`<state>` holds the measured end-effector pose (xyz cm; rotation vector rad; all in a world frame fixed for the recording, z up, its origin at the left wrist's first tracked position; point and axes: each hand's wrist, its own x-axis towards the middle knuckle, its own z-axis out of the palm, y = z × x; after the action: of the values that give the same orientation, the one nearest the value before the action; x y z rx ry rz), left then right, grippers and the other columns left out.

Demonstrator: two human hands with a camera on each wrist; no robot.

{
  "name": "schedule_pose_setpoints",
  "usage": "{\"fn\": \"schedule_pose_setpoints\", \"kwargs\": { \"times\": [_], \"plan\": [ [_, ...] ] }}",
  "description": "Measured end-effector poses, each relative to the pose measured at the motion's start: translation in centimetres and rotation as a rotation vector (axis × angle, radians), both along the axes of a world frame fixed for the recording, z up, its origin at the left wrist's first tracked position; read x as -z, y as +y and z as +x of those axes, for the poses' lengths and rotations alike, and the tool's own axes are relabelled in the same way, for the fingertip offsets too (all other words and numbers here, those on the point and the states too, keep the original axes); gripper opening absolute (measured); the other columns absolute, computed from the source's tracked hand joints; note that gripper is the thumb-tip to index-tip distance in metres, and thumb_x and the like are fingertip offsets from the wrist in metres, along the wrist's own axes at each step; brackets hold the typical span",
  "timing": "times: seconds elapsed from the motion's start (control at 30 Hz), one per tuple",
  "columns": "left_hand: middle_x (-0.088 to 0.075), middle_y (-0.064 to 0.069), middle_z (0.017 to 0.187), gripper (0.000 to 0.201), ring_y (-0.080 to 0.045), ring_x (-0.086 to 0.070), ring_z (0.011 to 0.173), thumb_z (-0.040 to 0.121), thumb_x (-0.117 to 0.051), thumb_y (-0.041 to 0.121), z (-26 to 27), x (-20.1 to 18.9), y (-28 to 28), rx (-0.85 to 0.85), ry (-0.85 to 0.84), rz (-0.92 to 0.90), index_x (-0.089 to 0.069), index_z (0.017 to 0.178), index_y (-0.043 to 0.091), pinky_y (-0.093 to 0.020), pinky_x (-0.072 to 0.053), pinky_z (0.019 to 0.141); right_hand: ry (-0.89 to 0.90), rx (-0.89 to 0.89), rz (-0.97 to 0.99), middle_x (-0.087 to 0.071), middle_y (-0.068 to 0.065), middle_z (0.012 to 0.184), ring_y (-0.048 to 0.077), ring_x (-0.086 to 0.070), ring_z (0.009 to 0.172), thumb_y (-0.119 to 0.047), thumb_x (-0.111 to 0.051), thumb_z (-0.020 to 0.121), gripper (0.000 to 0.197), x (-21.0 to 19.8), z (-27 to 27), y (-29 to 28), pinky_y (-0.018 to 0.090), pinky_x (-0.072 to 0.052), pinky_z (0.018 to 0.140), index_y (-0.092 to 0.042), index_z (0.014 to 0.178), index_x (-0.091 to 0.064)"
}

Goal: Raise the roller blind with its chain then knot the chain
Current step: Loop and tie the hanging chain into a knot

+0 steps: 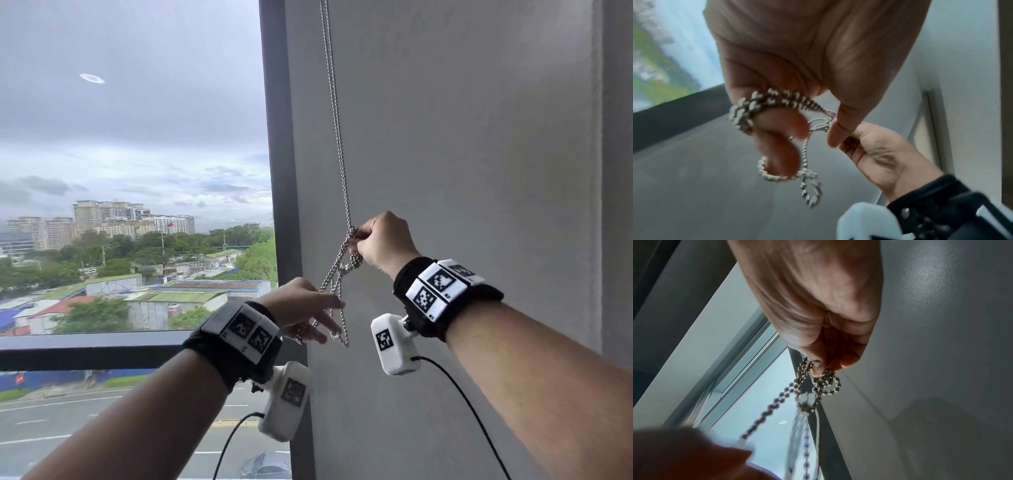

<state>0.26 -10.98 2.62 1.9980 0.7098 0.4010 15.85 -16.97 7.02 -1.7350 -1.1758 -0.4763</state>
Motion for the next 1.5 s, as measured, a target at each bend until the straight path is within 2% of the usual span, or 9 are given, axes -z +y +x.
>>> {"fn": "schedule_pose_setpoints", "kwargs": {
  "times": [0.13, 0.23, 0.4, 0.53, 0.6, 0.87, 1.03, 1.2, 1.5],
  "plan": [
    [-0.063, -0.029, 0.103, 0.049, -0.038, -0.065, 0.067, 0.091, -0.035, 0.048, -0.2, 1.2, 0.8, 0.001, 0.004, -0.316, -0.052, 0.112, 0.006, -0.017, -0.040, 0.044, -0.029, 0.010, 0.017, -0.076, 0.017, 0.087, 0.029, -0.071, 0.089, -0.016, -0.073, 0.079, 0.014, 0.0, 0.1, -0.1, 0.025, -0.050, 0.076, -0.007, 0.088, -0.078],
    [-0.063, -0.036, 0.105, 0.067, -0.044, -0.068, 0.073, 0.084, -0.037, 0.062, -0.5, 2.8, 2.0, 0.024, 0.011, -0.486, -0.054, 0.107, 0.002, -0.021, -0.043, 0.047, -0.009, 0.015, 0.038, -0.077, 0.017, 0.091, 0.027, -0.071, 0.091, -0.015, -0.074, 0.079, 0.016, 0.1, 0.4, -0.3, 0.024, -0.050, 0.079, -0.006, 0.091, -0.078],
    [-0.054, -0.034, 0.095, 0.066, -0.049, -0.067, 0.072, 0.082, -0.036, 0.058, -0.8, 5.4, 3.0, 0.051, 0.076, -0.632, -0.039, 0.110, -0.002, -0.036, -0.055, 0.057, 0.015, 0.015, 0.030, -0.077, 0.013, 0.084, 0.024, -0.071, 0.086, -0.012, -0.071, 0.077, 0.009, 0.2, 0.9, -0.4, 0.019, -0.046, 0.071, -0.008, 0.081, -0.078],
    [-0.058, -0.028, 0.094, 0.075, -0.046, -0.067, 0.072, 0.077, -0.047, 0.055, -0.3, 7.5, 4.0, 0.067, 0.152, -0.567, -0.027, 0.129, 0.006, -0.041, -0.054, 0.066, 0.001, 0.029, 0.012, -0.075, 0.018, 0.082, 0.029, -0.070, 0.083, -0.012, -0.070, 0.076, 0.011, 0.2, 0.8, -0.6, 0.024, -0.048, 0.069, -0.005, 0.080, -0.077],
    [-0.066, -0.027, 0.099, 0.065, -0.034, -0.067, 0.069, 0.079, -0.046, 0.055, 0.0, 7.5, 4.0, 0.119, 0.123, -0.569, -0.027, 0.123, 0.012, -0.032, -0.051, 0.065, 0.005, 0.024, 0.009, -0.076, 0.018, 0.082, 0.029, -0.071, 0.084, -0.011, -0.069, 0.075, 0.012, 0.2, 0.7, -0.5, 0.027, -0.053, 0.075, -0.006, 0.081, -0.078],
    [-0.047, 0.000, 0.052, 0.028, -0.012, -0.041, 0.039, 0.088, -0.050, 0.033, 2.4, 3.8, 1.5, 0.103, -0.525, -0.614, -0.060, 0.082, 0.009, -0.022, -0.040, 0.051, 0.064, -0.017, 0.009, -0.077, 0.014, 0.088, 0.023, -0.071, 0.089, -0.014, -0.073, 0.076, 0.013, 0.2, -0.3, -0.3, 0.021, -0.049, 0.077, -0.010, 0.088, -0.079],
    [-0.053, -0.007, 0.058, 0.016, -0.014, -0.044, 0.043, 0.087, -0.060, 0.014, 3.6, 0.2, 0.5, 0.045, -0.811, -0.454, -0.064, 0.075, 0.004, -0.022, -0.043, 0.046, 0.088, -0.054, 0.030, -0.077, 0.013, 0.089, 0.022, -0.070, 0.089, -0.013, -0.074, 0.076, 0.013, 0.3, -1.2, -0.5, 0.014, -0.042, 0.068, -0.010, 0.088, -0.079],
    [-0.044, 0.001, 0.049, 0.018, -0.007, -0.028, 0.035, 0.081, -0.069, 0.019, 4.7, -0.8, 0.7, -0.091, -0.851, -0.260, -0.065, 0.086, 0.003, -0.015, -0.023, 0.034, 0.135, -0.091, 0.051, -0.077, 0.010, 0.089, 0.016, -0.067, 0.079, -0.017, -0.075, 0.080, 0.014, 0.5, -1.4, -0.6, 0.012, -0.039, 0.063, -0.009, 0.091, -0.078],
    [-0.040, 0.005, 0.044, 0.018, -0.008, -0.025, 0.034, 0.086, -0.063, 0.026, 5.6, 2.6, 0.9, -0.189, -0.879, -0.156, -0.063, 0.073, 0.013, -0.013, -0.019, 0.035, 0.327, -0.238, 0.111, -0.076, 0.006, 0.074, 0.021, -0.074, 0.074, -0.014, -0.080, 0.066, 0.011, 1.9, -0.8, -0.4, 0.040, -0.060, 0.081, -0.010, 0.075, -0.075]
  ]
}}
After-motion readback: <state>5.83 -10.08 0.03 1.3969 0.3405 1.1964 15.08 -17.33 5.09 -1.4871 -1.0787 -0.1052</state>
